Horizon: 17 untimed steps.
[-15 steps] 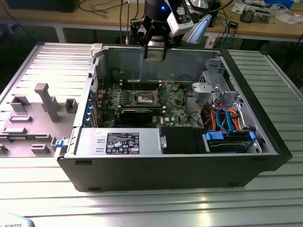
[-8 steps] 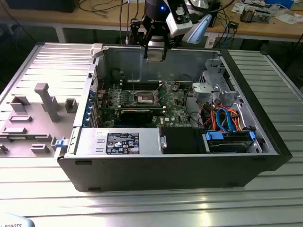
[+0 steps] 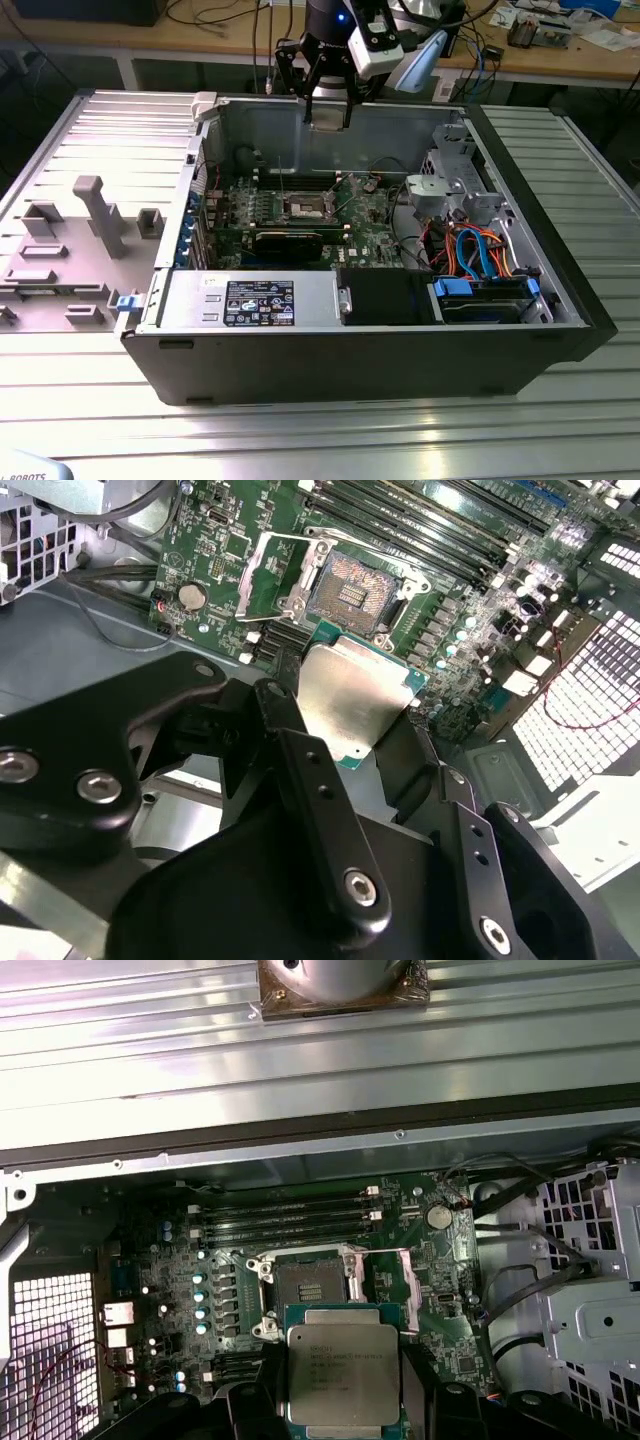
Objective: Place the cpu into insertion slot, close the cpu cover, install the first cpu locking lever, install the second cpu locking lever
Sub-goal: 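Place the cpu into insertion slot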
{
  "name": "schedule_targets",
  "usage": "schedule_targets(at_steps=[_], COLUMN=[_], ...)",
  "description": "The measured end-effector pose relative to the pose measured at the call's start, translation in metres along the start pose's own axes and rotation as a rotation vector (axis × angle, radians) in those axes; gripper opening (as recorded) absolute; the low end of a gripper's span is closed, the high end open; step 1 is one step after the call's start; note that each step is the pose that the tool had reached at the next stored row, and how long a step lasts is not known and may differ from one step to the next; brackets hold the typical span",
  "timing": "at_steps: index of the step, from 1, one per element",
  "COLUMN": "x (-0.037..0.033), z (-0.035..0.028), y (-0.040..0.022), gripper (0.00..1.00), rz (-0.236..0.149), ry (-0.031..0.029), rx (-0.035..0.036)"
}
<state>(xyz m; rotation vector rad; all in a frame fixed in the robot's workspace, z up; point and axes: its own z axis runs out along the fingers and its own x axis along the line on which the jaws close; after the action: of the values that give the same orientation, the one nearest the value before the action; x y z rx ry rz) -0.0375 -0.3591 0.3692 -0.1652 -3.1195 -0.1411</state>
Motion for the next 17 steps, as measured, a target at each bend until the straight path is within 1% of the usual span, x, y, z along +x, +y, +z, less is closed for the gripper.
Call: schedule_targets(at_steps=[7, 11, 13, 15, 16, 17], x=[0.0000, 0.0000, 0.0000, 0.0000, 0.0000, 0.0000], z=[0.0000, 0.0001, 0.0000, 0.0001, 0.0001, 0.0001], y=[0.0000, 0.0000, 0.0000, 0.0000, 0.0000, 0.0000], gripper=[0.55, 0.55, 0.55, 0.55, 0.55, 0.55], rz=[0.001, 0.017, 0.040, 0.072, 0.095, 0.106], ry=[0.0000, -0.0015, -0.0035, -0.0064, -0.0085, -0.0094], rx=[0.0001, -0.0004, -0.0009, -0.0016, -0.0019, -0.0021])
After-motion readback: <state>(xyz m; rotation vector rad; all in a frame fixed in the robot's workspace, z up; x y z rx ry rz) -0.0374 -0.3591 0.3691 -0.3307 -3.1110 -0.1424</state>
